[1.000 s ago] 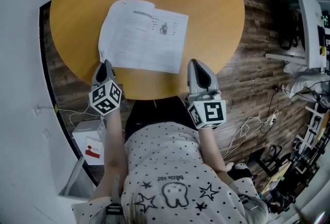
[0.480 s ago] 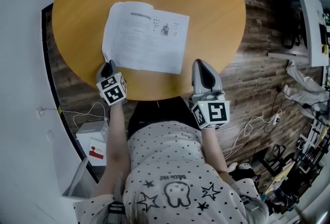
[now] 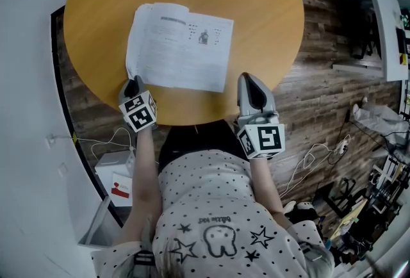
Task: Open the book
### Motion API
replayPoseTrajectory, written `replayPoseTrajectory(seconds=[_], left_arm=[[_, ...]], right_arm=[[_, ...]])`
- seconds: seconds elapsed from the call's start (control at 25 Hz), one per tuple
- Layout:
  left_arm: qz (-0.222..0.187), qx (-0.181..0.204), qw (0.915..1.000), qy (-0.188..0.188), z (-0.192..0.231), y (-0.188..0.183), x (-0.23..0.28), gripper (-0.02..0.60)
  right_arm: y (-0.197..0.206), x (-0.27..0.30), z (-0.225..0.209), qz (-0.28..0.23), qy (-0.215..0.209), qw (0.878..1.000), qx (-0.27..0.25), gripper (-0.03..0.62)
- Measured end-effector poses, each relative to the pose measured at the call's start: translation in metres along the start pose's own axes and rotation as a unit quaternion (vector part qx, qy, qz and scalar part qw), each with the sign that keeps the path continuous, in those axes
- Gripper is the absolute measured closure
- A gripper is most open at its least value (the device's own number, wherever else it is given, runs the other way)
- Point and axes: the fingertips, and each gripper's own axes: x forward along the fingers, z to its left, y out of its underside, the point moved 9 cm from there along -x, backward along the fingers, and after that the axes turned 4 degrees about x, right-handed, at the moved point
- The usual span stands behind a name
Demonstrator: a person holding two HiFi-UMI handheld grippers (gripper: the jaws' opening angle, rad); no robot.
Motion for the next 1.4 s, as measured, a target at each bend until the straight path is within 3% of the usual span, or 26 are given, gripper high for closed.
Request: replayPoseTrajectory(seconds=[0.28,0.52,0.96,1.08,1.4], left_arm=[[0.011,0.045,0.9988,-0.014,0.004,-0.002,0.0,0.455],[0.006,0.036,0.9989,-0.029,0.012,0.0,-0.002,0.373],[-0.012,0.013,0.9998,-0.014,0.017,-0.003,-0.009,0.341],[-0.034,0.002,0.9994,-0.009,0.019,-0.009,-0.017,0.354],[-0.113,0.002,0.9936,0.008,0.009,-0.046,-0.039,0.536]], right_arm=[[-0.001,0.002,0.001,0.0,-0.002,1.0,0.0,0.591],[0.0,0.002,0.002,-0.001,-0.003,1.0,-0.001,0.591],[-0.002,0.001,0.002,-0.003,-0.001,1.0,-0.002,0.591],[-0.002,0.002,0.002,-0.005,0.0,1.0,-0.003,0.589],[-0.012,0.004,0.001,-0.016,-0.002,1.0,-0.006,0.591]])
